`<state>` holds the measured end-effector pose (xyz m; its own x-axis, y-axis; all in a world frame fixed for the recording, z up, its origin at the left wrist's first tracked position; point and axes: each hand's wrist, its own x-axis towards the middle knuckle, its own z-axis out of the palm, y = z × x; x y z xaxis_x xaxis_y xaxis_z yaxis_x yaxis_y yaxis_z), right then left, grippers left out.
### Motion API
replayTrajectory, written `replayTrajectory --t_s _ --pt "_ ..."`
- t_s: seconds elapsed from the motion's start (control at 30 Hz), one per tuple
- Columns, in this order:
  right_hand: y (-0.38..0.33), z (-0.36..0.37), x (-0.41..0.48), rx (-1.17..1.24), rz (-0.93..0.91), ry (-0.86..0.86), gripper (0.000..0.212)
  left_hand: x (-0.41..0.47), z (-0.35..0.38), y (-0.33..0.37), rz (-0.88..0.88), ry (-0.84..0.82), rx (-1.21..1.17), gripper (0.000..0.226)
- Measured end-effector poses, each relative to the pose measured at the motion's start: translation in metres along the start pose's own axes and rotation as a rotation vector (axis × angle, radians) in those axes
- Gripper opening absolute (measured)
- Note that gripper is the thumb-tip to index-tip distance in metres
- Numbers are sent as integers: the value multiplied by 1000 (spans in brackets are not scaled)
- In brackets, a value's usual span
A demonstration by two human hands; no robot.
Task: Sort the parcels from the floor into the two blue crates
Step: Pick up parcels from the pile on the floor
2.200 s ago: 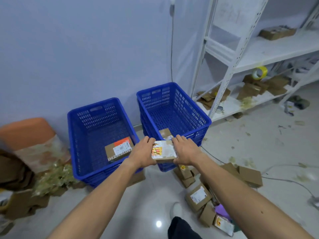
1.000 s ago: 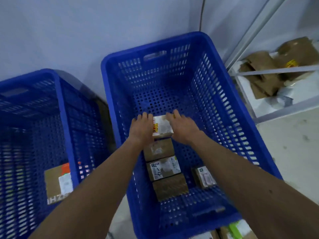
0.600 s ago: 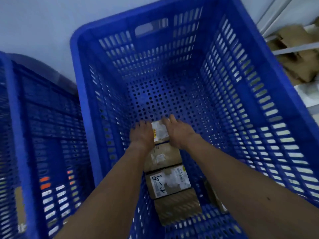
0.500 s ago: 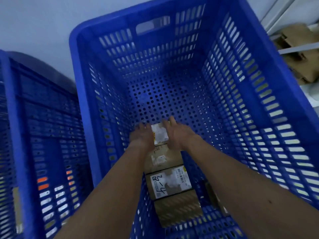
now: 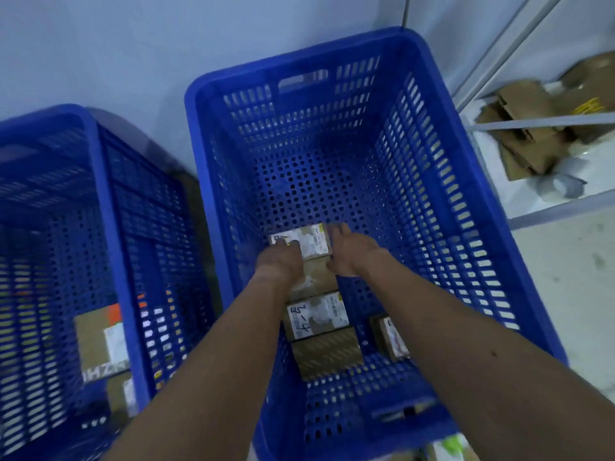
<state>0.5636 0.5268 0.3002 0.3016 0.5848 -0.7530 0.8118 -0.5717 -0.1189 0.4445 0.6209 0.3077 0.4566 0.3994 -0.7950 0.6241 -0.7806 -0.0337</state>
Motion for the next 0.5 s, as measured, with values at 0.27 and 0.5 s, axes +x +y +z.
replayTrajectory --t_s 0.27,0.5 --pt "-8 -19 -158 148 65 29 66 -161 -37 6 177 172 -130 64" --pt "-43 13 -320 188 154 119 70 -303 -32 -8 272 306 -151 59"
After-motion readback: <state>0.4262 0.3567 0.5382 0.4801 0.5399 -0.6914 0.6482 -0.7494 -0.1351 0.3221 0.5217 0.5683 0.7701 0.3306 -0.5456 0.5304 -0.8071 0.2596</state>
